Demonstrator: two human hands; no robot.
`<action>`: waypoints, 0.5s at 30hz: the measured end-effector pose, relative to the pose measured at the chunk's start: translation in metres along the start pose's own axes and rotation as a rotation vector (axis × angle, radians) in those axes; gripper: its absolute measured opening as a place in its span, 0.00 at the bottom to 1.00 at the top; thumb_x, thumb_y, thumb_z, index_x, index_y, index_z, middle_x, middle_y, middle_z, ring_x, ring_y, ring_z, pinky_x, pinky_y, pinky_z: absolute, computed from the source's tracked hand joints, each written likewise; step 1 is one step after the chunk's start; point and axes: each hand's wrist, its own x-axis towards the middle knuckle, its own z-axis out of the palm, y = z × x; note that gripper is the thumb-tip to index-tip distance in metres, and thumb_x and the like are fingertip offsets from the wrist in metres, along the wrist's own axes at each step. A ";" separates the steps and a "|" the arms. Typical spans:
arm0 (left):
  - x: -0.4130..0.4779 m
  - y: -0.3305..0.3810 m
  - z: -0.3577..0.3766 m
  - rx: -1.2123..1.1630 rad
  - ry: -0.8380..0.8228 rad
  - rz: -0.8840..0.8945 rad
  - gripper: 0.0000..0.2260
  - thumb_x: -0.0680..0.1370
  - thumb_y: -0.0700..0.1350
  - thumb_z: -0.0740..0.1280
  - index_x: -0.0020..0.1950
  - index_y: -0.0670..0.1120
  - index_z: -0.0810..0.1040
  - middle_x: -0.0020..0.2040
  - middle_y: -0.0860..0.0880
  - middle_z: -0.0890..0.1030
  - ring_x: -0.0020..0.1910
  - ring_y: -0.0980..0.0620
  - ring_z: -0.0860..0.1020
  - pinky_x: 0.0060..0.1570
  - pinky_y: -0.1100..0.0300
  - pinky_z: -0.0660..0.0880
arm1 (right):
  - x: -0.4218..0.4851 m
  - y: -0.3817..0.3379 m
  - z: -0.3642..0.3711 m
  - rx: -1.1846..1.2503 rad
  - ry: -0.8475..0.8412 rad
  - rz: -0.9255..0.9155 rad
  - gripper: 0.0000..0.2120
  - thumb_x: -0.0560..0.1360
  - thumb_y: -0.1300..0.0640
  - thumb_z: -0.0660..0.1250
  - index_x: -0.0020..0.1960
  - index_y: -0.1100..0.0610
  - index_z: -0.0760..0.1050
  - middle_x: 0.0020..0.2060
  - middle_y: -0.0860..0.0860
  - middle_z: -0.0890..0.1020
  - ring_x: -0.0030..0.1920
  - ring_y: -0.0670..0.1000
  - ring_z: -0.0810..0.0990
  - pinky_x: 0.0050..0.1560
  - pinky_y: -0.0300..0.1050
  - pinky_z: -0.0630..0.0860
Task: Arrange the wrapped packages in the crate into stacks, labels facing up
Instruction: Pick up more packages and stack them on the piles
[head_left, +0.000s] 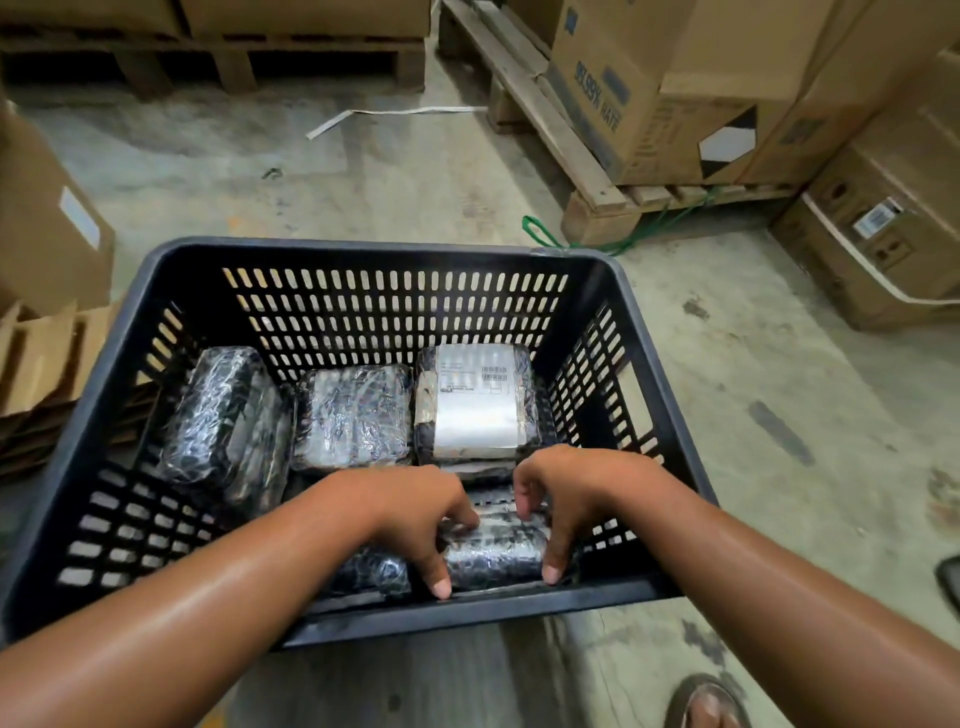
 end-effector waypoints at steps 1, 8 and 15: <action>0.001 -0.001 -0.001 0.002 0.012 0.003 0.36 0.65 0.59 0.80 0.70 0.49 0.76 0.63 0.49 0.82 0.61 0.45 0.80 0.60 0.51 0.77 | -0.002 0.001 -0.002 0.019 0.016 -0.021 0.31 0.56 0.48 0.89 0.54 0.46 0.80 0.56 0.46 0.83 0.53 0.50 0.83 0.54 0.50 0.83; -0.002 -0.021 -0.012 -0.152 0.185 0.030 0.44 0.66 0.54 0.81 0.79 0.55 0.65 0.67 0.58 0.78 0.62 0.56 0.76 0.57 0.64 0.70 | -0.007 0.018 -0.018 0.362 0.172 -0.121 0.19 0.71 0.61 0.82 0.57 0.46 0.83 0.56 0.48 0.84 0.59 0.52 0.83 0.61 0.52 0.81; -0.013 -0.035 -0.023 -0.426 0.331 0.077 0.31 0.68 0.43 0.81 0.67 0.62 0.78 0.61 0.63 0.82 0.61 0.60 0.79 0.66 0.60 0.73 | -0.004 0.020 -0.017 0.347 0.267 -0.173 0.22 0.65 0.61 0.85 0.43 0.45 0.73 0.51 0.49 0.81 0.48 0.51 0.82 0.49 0.49 0.83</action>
